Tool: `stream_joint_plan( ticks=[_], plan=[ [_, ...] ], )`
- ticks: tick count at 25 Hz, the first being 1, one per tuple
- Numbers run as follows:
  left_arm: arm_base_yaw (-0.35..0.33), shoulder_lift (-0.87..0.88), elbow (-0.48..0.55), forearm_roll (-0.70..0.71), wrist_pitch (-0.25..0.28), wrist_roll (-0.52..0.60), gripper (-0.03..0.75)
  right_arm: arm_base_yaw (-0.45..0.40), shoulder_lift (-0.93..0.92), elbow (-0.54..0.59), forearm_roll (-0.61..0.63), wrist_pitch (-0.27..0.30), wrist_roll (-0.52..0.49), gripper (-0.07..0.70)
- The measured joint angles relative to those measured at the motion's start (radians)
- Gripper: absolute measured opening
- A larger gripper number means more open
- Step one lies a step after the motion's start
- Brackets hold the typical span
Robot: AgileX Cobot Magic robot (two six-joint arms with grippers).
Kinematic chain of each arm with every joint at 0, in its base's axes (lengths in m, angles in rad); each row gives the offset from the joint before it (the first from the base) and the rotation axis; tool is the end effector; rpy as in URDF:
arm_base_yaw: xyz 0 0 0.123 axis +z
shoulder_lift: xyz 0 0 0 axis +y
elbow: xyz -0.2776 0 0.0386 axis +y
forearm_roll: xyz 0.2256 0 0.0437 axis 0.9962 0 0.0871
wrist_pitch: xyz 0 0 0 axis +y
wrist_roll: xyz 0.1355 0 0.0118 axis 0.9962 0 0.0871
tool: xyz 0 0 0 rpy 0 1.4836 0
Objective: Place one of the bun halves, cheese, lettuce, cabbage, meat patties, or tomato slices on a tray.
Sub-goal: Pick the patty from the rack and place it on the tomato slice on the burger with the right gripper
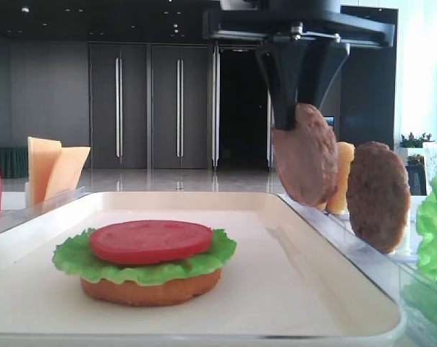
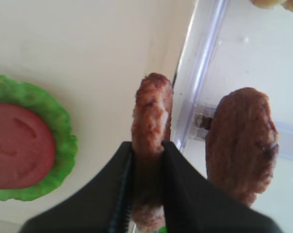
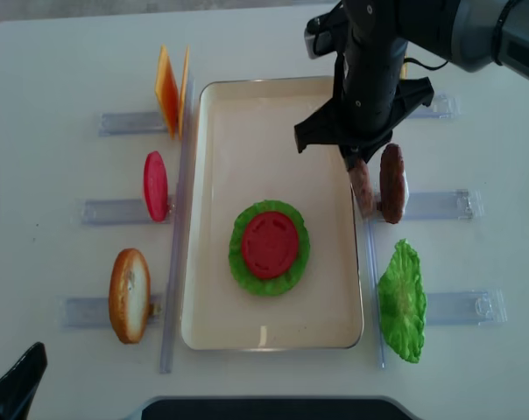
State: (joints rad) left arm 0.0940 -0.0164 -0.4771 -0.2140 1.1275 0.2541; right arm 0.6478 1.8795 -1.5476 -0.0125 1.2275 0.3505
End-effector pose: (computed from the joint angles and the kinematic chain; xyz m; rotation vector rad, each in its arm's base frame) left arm 0.0168 -0.0246 0.2340 0.1854 2.0897 -0.0498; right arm 0.2896 0.2172 0.2082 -0.4570 3.0143 0.0560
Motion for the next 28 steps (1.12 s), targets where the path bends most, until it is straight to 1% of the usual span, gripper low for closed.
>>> stream_joint_plan(
  ticks=[4,9,12,19,22,28],
  plan=[
    [0.0,0.0,0.0,0.0,0.0,0.0,0.535,-0.002,-0.024,-0.047,0.012,-0.002,-0.003,0.121],
    [0.0,0.0,0.0,0.0,0.0,0.0,0.535,-0.046,-0.052,-0.095,0.012,-0.002,-0.012,0.121],
    [0.0,0.0,0.0,0.0,0.0,0.0,0.535,-0.067,-0.056,-0.096,0.012,0.0,-0.018,0.121],
    [0.0,0.0,0.0,0.0,0.0,0.0,0.535,-0.069,-0.067,-0.096,0.024,0.0,-0.02,0.121],
    [0.0,0.0,0.0,0.0,0.0,0.0,0.535,-0.062,-0.107,-0.077,0.033,-0.002,-0.022,0.121],
    [0.0,0.0,0.0,0.0,0.0,0.0,0.535,-0.02,-0.239,0.028,0.056,-0.001,-0.016,0.121]
  ],
)
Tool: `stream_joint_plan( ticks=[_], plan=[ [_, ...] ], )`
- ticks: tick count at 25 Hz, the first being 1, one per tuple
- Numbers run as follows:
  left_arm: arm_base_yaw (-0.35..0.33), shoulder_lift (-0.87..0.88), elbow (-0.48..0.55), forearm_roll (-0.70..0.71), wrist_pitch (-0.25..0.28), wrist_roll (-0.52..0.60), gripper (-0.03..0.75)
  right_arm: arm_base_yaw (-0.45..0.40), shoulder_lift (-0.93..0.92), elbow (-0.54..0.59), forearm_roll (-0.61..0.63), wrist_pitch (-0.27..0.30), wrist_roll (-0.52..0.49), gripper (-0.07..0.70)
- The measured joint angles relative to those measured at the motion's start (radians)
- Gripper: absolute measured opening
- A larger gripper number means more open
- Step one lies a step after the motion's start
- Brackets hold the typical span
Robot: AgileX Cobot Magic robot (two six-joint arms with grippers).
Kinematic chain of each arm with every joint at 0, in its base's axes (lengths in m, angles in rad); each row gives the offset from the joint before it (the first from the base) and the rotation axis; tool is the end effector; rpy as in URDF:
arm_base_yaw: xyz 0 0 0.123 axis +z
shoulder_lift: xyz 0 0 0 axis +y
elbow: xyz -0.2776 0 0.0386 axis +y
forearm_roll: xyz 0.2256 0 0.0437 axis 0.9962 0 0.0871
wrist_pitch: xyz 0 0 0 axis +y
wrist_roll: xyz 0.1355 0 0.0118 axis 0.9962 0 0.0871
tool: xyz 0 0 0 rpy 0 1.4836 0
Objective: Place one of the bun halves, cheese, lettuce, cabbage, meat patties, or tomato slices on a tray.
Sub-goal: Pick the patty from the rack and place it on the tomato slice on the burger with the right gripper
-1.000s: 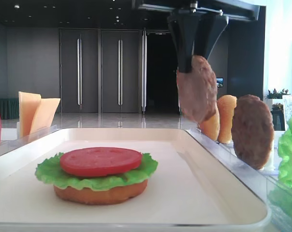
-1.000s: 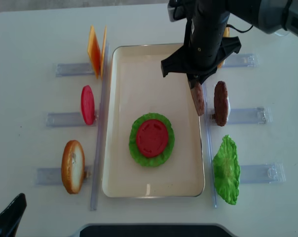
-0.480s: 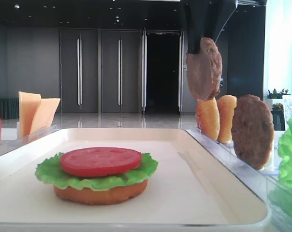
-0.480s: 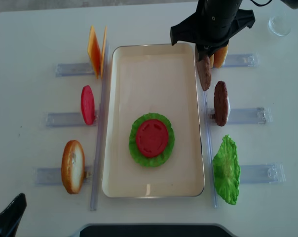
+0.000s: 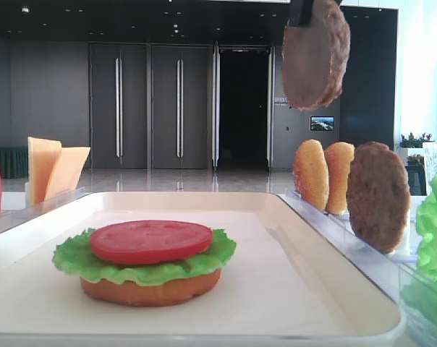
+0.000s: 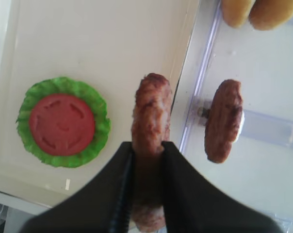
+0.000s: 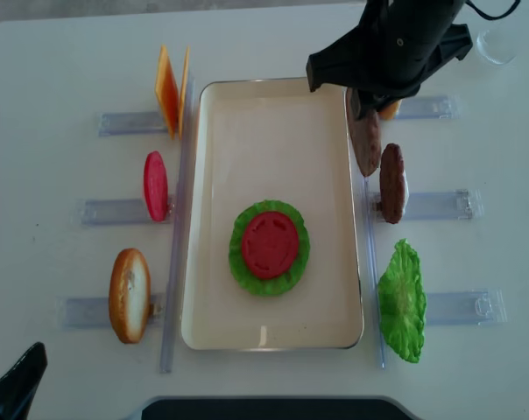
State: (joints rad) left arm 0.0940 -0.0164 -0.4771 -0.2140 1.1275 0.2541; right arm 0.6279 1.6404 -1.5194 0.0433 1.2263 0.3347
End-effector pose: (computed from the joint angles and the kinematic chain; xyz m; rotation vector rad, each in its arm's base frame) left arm 0.0168 -0.0246 0.2340 0.1854 2.0897 -0.0498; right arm 0.2627 0.1975 0.2840 -0.4082 2.8452 0.2632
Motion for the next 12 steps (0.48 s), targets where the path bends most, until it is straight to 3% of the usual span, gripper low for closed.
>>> stream_joint_plan(
  ticks=[12],
  plan=[
    [0.0,0.0,0.0,0.0,0.0,0.0,0.535,0.08,-0.214,0.203,0.019,0.004,0.07,0.121]
  ],
)
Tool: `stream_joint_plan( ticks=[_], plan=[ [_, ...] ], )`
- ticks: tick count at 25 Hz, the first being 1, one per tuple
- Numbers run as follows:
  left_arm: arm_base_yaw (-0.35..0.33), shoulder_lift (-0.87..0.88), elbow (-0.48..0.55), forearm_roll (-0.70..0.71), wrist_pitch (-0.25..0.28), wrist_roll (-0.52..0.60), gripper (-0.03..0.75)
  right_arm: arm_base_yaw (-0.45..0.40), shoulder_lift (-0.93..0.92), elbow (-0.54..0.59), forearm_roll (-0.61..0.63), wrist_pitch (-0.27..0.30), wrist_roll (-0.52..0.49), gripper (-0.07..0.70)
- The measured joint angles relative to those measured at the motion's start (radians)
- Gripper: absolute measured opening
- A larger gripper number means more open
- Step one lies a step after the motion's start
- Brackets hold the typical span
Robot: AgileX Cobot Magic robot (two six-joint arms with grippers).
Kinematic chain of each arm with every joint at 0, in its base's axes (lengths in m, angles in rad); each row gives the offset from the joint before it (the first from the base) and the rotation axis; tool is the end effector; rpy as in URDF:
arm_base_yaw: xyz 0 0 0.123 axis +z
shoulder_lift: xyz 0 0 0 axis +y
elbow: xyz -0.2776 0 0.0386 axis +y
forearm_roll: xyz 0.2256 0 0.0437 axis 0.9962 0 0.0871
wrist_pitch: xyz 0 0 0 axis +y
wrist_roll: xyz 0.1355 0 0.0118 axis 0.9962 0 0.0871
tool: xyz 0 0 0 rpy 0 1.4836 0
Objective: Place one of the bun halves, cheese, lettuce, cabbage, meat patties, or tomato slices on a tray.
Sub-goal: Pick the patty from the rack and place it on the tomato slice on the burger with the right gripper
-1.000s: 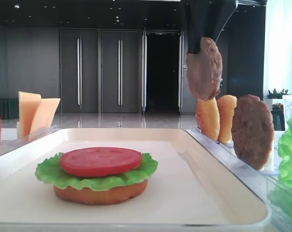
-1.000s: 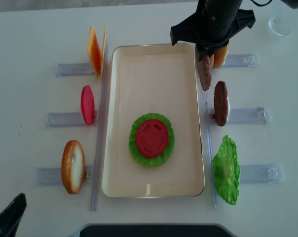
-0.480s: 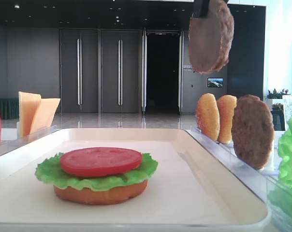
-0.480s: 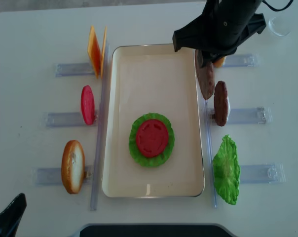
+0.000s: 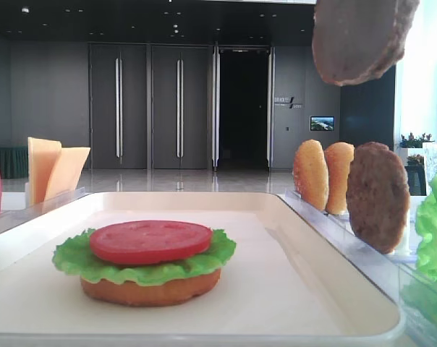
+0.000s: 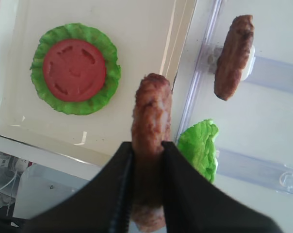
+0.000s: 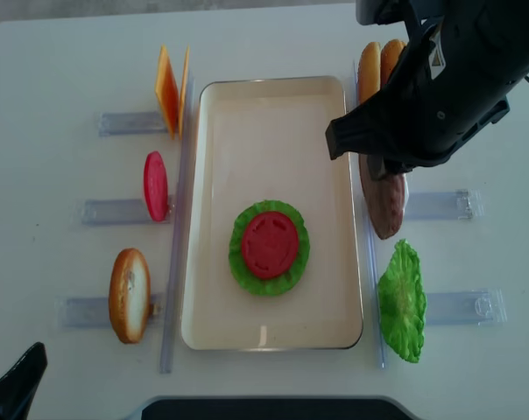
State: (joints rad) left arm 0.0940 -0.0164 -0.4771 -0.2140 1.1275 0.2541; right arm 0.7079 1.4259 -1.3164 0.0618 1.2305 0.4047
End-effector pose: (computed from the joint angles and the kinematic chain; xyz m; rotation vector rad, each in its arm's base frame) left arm 0.0168 -0.0246 0.2340 0.1854 2.0897 -0.0498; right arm 0.1997 0.1813 0.2931 -0.4198 2.8560 0.3199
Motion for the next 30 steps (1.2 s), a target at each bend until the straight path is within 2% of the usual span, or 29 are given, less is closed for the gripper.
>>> stream_joint_plan(
  ticks=[7,11,14,20,24,30],
  plan=[
    [0.0,0.0,0.0,0.0,0.0,0.0,0.535,0.0,-0.002,0.002,0.028,-0.001,-0.008,0.121],
    [0.0,0.0,0.0,0.0,0.0,0.0,0.535,-0.011,-0.001,0.003,0.143,-0.011,-0.068,0.121],
    [0.0,0.0,0.0,0.0,0.0,0.0,0.535,-0.033,0.015,0.003,0.263,-0.063,-0.138,0.121],
    [0.0,0.0,0.0,0.0,0.0,0.0,0.535,-0.056,0.049,0.004,0.463,-0.2,-0.271,0.121],
    [0.0,0.0,0.0,0.0,0.0,0.0,0.535,-0.07,0.062,0.004,0.558,-0.251,-0.339,0.121],
    [0.0,0.0,0.0,0.0,0.0,0.0,0.535,-0.07,0.07,0.057,0.6,-0.282,-0.366,0.121]
  ],
)
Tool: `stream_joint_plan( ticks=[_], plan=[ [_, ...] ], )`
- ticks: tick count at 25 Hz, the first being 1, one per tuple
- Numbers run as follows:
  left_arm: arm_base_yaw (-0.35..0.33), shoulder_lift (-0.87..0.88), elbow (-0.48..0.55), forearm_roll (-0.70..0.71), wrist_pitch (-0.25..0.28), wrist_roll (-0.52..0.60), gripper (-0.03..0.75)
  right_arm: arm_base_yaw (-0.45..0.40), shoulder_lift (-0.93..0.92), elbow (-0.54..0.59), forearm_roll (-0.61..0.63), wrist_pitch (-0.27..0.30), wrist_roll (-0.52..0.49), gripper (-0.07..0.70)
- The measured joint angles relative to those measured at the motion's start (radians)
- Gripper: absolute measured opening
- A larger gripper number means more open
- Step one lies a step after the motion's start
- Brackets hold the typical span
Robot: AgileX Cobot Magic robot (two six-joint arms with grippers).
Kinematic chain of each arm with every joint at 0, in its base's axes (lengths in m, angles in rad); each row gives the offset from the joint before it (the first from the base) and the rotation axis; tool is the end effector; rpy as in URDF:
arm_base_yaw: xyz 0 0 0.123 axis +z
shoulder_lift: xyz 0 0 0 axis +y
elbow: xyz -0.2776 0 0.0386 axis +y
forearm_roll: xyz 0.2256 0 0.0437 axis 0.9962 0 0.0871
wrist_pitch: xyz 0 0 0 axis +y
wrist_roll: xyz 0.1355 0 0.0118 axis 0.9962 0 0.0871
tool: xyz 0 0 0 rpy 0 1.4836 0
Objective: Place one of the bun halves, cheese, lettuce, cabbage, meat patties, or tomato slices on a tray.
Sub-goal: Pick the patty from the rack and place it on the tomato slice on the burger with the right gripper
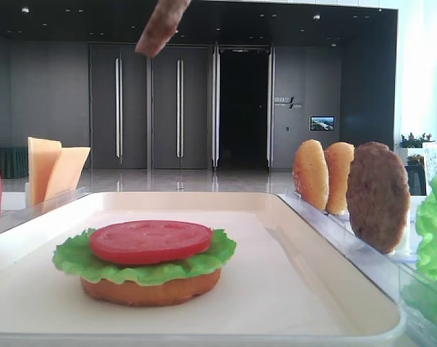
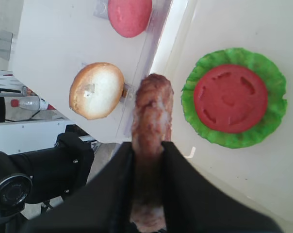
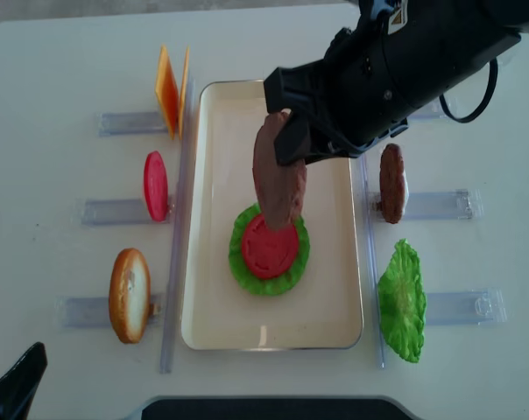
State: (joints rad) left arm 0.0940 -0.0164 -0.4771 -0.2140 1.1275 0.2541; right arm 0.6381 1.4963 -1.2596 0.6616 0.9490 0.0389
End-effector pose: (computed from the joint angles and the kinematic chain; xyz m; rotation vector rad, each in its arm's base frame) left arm 0.0168 -0.0246 0.2340 0.1854 2.0897 -0.0498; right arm 0.2107 0.2408 0.2942 -0.4549 2.6900 1.0510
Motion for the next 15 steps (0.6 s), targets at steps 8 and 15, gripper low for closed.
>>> stream_joint_plan(
  ticks=[8,15],
  plan=[
    [0.0,0.0,0.0,0.0,0.0,0.0,0.535,0.0,0.025,0.132,0.171,-0.148,-0.166,0.121],
    [0.0,0.0,0.0,0.0,0.0,0.0,0.535,-0.001,0.124,0.136,0.317,-0.173,-0.322,0.121]
  ],
)
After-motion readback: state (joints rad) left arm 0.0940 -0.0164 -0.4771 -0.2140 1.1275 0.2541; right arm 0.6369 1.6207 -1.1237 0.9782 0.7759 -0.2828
